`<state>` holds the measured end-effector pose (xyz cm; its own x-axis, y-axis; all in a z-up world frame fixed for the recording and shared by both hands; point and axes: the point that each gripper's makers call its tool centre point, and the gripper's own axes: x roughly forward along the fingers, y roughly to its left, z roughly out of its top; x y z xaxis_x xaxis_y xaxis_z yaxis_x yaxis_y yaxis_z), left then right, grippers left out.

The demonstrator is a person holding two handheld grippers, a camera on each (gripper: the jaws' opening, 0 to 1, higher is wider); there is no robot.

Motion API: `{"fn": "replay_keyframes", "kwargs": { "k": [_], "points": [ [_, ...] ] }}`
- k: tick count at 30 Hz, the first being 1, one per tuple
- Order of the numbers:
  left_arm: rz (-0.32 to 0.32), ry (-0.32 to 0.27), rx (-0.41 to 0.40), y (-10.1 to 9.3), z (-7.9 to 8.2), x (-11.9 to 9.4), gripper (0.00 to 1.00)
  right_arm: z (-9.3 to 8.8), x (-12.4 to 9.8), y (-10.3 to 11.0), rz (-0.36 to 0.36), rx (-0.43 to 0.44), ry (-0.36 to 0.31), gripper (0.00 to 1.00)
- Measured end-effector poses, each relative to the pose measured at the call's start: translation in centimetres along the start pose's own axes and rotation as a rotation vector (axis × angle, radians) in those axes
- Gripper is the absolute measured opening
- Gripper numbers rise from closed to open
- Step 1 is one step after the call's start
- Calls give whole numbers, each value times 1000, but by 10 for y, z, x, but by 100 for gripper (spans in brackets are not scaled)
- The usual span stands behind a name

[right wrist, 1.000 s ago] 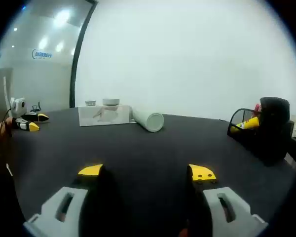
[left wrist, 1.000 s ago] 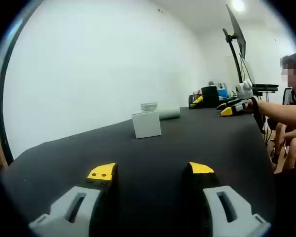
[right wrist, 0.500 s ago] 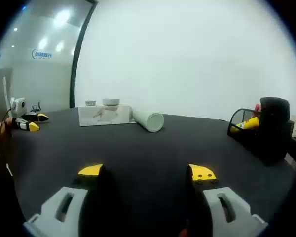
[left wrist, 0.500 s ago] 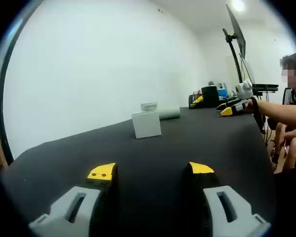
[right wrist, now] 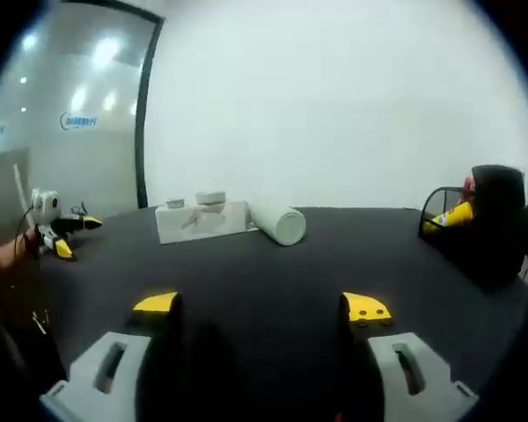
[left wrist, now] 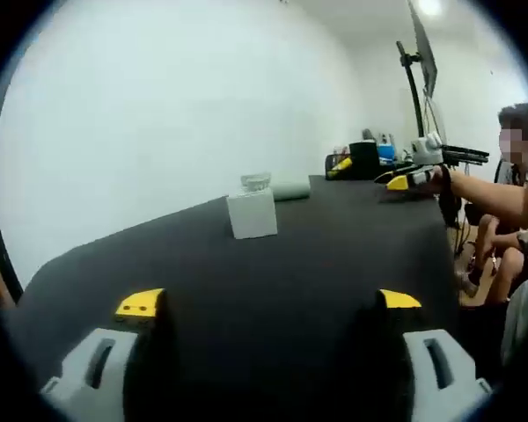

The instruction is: Assemble the cup parts correctly, then place the assembled cup into the box.

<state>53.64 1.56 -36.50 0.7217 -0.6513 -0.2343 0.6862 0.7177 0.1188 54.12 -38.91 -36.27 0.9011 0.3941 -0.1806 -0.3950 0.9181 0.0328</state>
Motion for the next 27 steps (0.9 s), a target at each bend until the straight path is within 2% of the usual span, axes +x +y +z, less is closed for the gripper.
{"fn": "replay_keyframes", "kwargs": {
  "k": [1,2,3,5,9,11,15,18,22,27],
  "points": [
    [-7,14,-24,4,3,-4,84,4,-3,1,10,1,5,71],
    [-4,14,-25,7,7,-7,83,8,-5,2,19,1,11,72],
    [5,0,-41,6,14,-10,85,11,-8,3,29,-2,20,72],
    [-2,-31,-24,10,27,-17,90,19,-12,1,39,-15,39,74],
    [-19,-87,-18,14,54,-29,91,35,-21,3,51,-61,79,74],
    [-42,-119,-34,12,69,-33,91,46,-25,7,64,-80,92,72],
    [-49,-139,-52,18,90,-36,93,78,-25,13,99,-93,92,71],
    [-78,-142,-78,19,101,-33,96,97,-18,18,119,-94,99,70],
    [-93,-141,-76,19,106,-29,96,114,9,21,163,-150,214,69],
    [-138,-144,-99,7,108,-21,96,126,59,18,196,-230,414,68]
  ]
}}
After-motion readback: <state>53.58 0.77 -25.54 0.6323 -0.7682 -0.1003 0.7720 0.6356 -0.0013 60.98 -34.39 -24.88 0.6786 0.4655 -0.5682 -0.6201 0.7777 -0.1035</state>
